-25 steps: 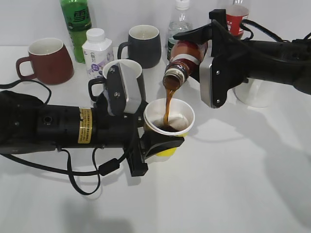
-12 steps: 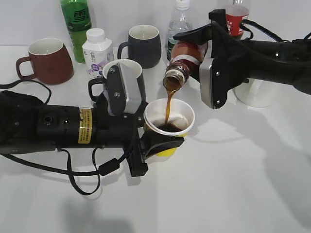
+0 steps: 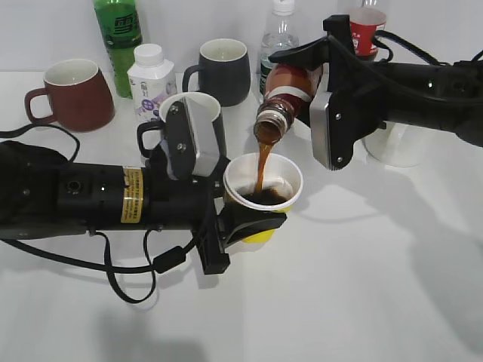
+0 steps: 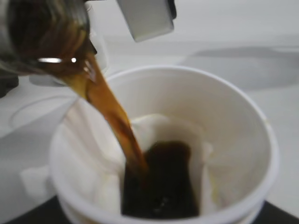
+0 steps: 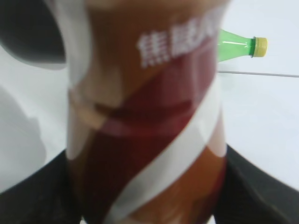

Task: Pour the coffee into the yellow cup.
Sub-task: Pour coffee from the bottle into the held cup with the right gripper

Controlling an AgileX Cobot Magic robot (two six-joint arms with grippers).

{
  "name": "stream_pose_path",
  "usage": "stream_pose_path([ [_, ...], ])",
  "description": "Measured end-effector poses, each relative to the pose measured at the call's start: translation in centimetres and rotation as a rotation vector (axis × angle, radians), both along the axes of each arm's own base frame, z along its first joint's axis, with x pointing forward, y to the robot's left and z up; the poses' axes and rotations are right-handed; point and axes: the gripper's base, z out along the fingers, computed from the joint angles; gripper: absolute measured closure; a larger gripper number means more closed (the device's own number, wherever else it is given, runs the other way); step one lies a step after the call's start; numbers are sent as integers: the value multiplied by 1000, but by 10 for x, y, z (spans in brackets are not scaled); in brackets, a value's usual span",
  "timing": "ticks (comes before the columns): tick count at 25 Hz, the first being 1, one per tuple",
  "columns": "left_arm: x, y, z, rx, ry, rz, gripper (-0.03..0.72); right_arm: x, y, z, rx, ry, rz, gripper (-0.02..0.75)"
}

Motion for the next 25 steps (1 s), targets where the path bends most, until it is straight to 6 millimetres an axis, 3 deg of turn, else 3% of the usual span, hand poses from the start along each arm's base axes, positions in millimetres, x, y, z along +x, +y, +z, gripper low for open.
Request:
stream_pose_path([
  [25, 0, 0, 0, -2, 0, -1, 309, 0, 0, 0, -26, -38, 8, 234],
])
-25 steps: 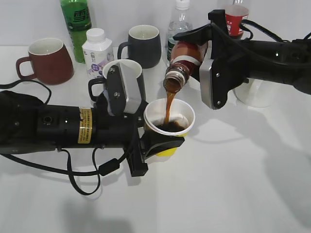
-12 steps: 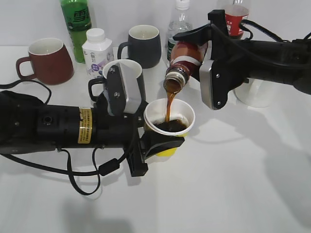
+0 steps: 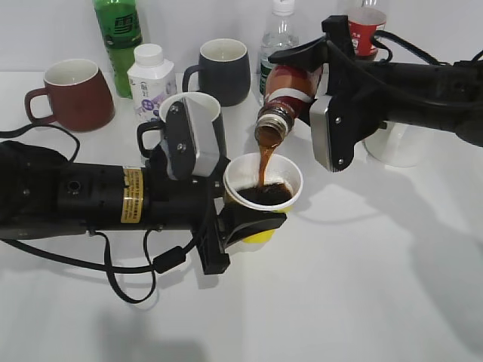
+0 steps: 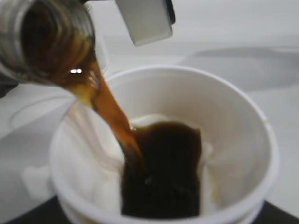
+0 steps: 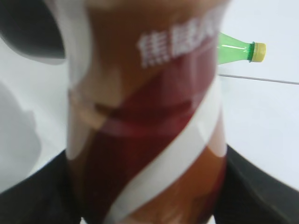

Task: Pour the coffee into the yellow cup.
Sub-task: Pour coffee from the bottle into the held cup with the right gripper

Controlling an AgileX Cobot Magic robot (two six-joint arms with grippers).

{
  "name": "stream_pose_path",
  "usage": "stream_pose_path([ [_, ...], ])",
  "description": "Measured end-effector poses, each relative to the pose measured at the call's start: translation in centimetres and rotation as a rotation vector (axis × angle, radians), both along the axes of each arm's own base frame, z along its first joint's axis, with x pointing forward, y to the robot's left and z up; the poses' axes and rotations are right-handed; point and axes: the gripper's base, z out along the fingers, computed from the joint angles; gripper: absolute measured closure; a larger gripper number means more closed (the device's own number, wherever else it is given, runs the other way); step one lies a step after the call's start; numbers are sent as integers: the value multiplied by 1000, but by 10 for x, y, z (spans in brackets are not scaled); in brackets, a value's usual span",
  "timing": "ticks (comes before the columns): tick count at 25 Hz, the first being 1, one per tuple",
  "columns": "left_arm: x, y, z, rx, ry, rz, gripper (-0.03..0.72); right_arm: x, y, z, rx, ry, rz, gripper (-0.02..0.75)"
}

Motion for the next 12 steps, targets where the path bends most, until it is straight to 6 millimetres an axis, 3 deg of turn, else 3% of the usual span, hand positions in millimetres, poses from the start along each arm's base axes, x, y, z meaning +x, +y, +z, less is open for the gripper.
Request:
stream_pose_path([
  [12, 0, 0, 0, 0, 0, 0, 309, 0, 0, 1, -7, -15, 2, 234],
])
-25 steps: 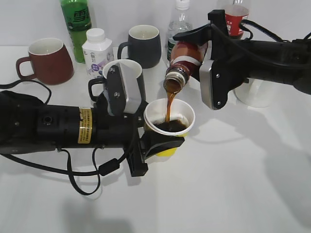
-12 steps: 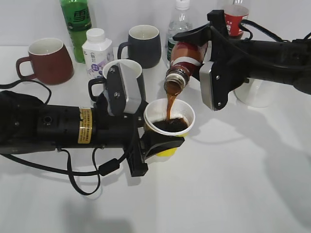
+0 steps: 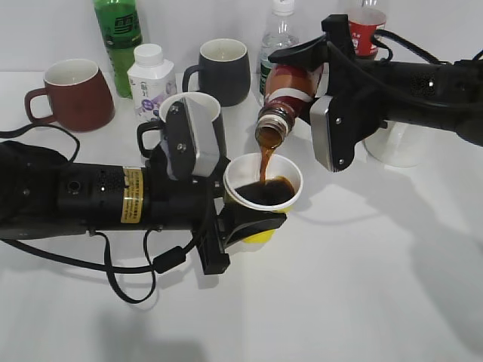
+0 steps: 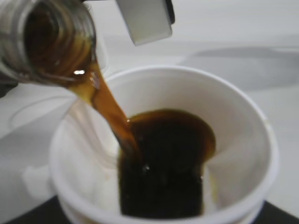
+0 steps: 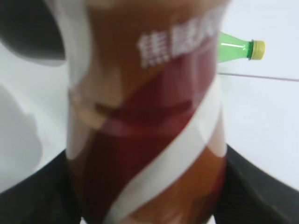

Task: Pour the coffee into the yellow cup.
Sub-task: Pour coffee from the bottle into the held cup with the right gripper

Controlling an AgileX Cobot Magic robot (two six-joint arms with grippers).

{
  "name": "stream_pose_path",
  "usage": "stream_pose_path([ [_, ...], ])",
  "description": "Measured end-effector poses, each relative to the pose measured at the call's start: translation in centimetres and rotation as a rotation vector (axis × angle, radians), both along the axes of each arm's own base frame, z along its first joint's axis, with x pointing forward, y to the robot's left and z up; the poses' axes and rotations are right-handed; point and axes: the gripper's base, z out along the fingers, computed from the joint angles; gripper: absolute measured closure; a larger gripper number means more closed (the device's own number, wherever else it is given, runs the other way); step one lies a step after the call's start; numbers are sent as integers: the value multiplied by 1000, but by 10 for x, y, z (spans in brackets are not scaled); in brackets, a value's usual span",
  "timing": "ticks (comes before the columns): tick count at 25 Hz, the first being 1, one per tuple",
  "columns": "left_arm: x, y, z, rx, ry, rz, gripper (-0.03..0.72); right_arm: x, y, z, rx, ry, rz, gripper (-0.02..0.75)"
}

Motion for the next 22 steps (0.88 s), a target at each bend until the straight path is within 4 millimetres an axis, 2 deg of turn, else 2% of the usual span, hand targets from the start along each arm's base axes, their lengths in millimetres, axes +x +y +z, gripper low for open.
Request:
stream_pose_path([
  [11, 0, 0, 0, 0, 0, 0, 309, 0, 0, 0, 54, 78, -19, 234],
  [22, 0, 1, 8, -19, -14, 14, 309, -2, 1, -1, 226, 358, -66, 234],
])
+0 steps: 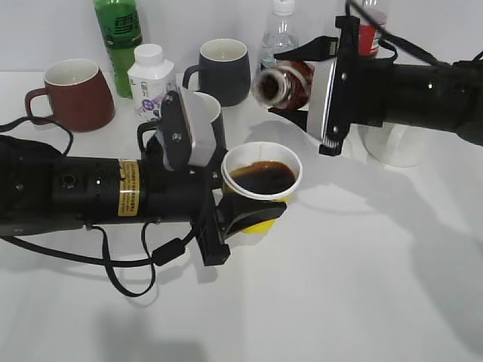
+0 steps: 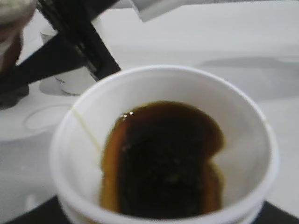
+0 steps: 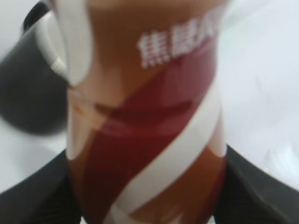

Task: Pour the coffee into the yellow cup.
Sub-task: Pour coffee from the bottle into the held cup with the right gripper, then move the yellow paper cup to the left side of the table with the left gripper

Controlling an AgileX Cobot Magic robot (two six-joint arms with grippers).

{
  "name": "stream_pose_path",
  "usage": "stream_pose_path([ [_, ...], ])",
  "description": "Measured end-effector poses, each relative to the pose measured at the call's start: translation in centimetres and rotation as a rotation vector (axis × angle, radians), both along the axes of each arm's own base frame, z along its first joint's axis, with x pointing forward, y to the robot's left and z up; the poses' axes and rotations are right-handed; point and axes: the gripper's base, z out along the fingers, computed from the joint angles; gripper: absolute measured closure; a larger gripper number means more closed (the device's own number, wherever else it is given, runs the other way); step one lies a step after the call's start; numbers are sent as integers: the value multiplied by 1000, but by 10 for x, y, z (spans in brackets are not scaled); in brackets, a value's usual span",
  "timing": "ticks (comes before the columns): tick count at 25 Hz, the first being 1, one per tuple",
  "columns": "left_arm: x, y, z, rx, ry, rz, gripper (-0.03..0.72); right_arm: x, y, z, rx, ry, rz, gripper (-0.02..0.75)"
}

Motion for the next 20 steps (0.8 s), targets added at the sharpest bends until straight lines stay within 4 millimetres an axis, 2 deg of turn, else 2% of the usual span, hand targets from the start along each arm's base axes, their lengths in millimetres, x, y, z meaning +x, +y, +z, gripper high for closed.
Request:
stream_pose_path([
  [7, -1, 6, 6, -18, 5, 42, 309, 1, 0, 1, 197, 281, -81, 234],
  [12, -6, 13, 17, -35, 1, 88, 309, 5, -3, 4, 361, 438, -168, 234],
  [20, -16, 46, 38, -75, -19, 203, 309, 13, -8, 9, 584, 576, -289, 234],
])
